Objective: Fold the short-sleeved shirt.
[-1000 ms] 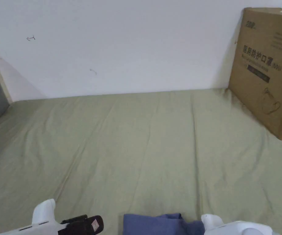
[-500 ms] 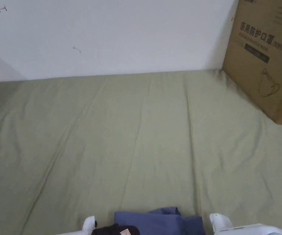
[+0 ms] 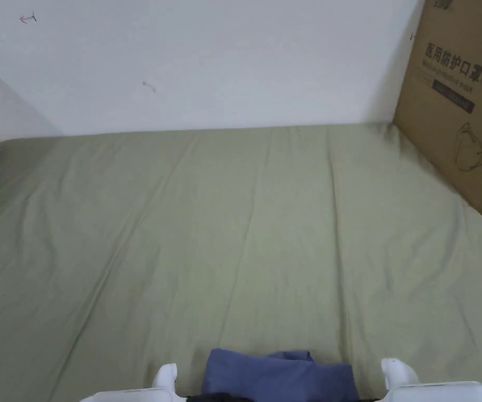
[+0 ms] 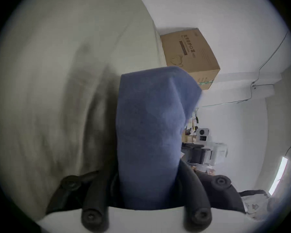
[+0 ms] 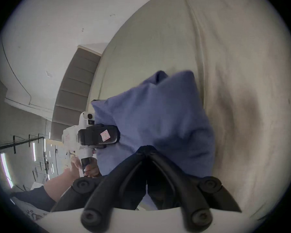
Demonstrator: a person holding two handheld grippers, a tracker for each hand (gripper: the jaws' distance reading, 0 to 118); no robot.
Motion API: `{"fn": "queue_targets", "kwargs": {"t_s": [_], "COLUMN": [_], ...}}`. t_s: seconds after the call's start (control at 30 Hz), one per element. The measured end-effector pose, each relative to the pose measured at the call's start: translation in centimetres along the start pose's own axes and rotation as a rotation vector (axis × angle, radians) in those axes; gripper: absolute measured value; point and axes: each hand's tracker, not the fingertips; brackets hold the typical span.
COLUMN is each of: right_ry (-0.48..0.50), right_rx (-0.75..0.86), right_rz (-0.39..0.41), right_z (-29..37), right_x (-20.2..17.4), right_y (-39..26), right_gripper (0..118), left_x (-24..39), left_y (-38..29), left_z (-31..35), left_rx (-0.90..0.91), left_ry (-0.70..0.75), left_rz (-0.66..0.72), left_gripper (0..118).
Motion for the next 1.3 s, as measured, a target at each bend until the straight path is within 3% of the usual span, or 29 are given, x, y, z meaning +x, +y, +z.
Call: {"fn": "queue_targets", "kwargs": {"t_s": [0.1, 0.2, 0.3, 0.4, 0.5, 0.67, 0.7, 0.73, 0.8, 0.83, 1.0, 1.17, 1.27, 1.3], "right_ry": [0.053, 0.022, -0.041, -0.071, -0.081, -0.098, -0.103, -0.106, -0.102, -0.100, -0.102, -0.124, -0.149, -0.152], "right_rx": [0.075, 0.160, 0.220, 0.237, 0.236, 0.220, 0.213, 0.207, 0.196, 0.192, 0.181, 0.198, 0.229, 0.234], "right_rz": [-0.012, 0.056, 0.118, 0.160, 0.154, 0.138, 0.140, 0.143, 0.148, 0.151, 0.172, 0.218, 0.240, 0.242], "right_z": [3.0, 6.1, 8.3, 9.1, 8.8, 7.2, 6.9, 6.6, 6.0, 5.8, 5.3, 6.0, 6.8, 7.0], "right_x": [-1.6, -3.6, -5.1, -6.1, -7.4, -8.9, -9.1, -9.4, -9.9, -10.0, -10.7, -11.0, -11.0, -11.0], "right_y": [0.2, 0.3, 0.1, -0.2, -0.6, -0.8, -0.7, -0.8, -0.9, -0.7, -0.6, -0.5, -0.4, -0.3], "right_gripper": [0, 0, 0, 0, 0, 0, 0, 0, 0, 0, 0, 0, 0, 0], "left_x": [2.2, 3.6, 3.1, 1.5, -0.1, -2.6, -2.9, -3.3, -2.9, -2.8, -1.9, 2.8, 5.3, 6.4], "left_y": [0.1, 1.5, 3.0, 5.1, 6.4, 7.3, 7.3, 7.2, 6.3, 5.9, 5.5, 3.0, 2.4, 2.2], "left_z": [4.1, 10.3, 16.3, 25.9, 31.8, 36.3, 36.8, 37.3, 37.6, 38.0, 42.1, 38.8, 34.2, 32.7], "left_rx": [0.043, 0.084, 0.144, 0.222, 0.273, 0.244, 0.239, 0.240, 0.258, 0.269, 0.426, 0.551, 0.528, 0.519], "left_ry": [-0.011, 0.052, 0.208, 0.343, 0.466, 0.823, 0.875, 0.929, 1.043, 1.070, 1.153, 1.126, 0.953, 0.950], "left_rz": [-0.101, -0.150, -0.184, -0.120, -0.049, -0.062, -0.054, -0.058, -0.063, -0.063, -0.080, -0.169, -0.246, -0.310], "left_gripper": [23, 23, 23, 24, 24, 25, 34, 53, 113, 118, 116, 116, 115, 108]}}
